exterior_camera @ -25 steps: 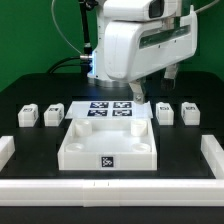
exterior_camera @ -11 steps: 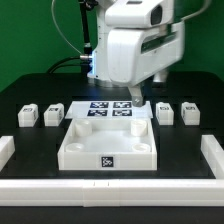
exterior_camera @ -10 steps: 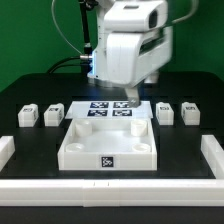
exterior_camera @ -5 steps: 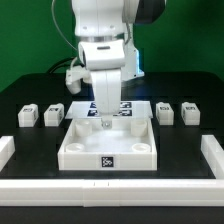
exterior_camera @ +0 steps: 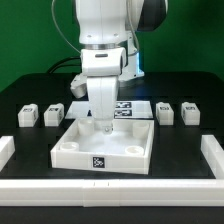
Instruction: Assemble one leg
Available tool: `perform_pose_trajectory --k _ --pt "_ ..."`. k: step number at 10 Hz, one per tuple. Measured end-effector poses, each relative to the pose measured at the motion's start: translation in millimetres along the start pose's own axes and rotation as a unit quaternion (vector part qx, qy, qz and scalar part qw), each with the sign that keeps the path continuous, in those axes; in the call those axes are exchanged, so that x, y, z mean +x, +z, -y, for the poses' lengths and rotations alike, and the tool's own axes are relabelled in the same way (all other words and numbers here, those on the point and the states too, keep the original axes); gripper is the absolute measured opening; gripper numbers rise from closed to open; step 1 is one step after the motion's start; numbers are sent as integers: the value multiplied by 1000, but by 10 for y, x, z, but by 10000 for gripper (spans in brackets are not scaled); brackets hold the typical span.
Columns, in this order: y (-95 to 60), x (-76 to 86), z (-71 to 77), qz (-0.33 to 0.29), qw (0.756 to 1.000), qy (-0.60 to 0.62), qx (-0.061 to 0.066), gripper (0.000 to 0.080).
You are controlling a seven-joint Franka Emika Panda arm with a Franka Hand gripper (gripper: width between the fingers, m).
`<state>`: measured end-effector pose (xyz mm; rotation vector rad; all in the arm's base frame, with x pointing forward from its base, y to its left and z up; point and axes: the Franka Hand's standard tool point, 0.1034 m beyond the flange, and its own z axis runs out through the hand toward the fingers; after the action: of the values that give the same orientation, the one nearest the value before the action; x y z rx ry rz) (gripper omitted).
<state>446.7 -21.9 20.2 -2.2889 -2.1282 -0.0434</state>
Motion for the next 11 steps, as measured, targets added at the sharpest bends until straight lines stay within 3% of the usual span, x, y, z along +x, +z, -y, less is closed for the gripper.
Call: perform_pose_trajectory --k 6,8,9,10,11 --pt "67 30 19 -1 1000 18 7 625" --pt "72 27 25 -1 1000 19 7 252" --pt "73 27 26 -1 1000 19 7 113" --pt "74 24 26 -1 1000 19 7 113" --pt "73 23 24 -1 1000 20 7 57"
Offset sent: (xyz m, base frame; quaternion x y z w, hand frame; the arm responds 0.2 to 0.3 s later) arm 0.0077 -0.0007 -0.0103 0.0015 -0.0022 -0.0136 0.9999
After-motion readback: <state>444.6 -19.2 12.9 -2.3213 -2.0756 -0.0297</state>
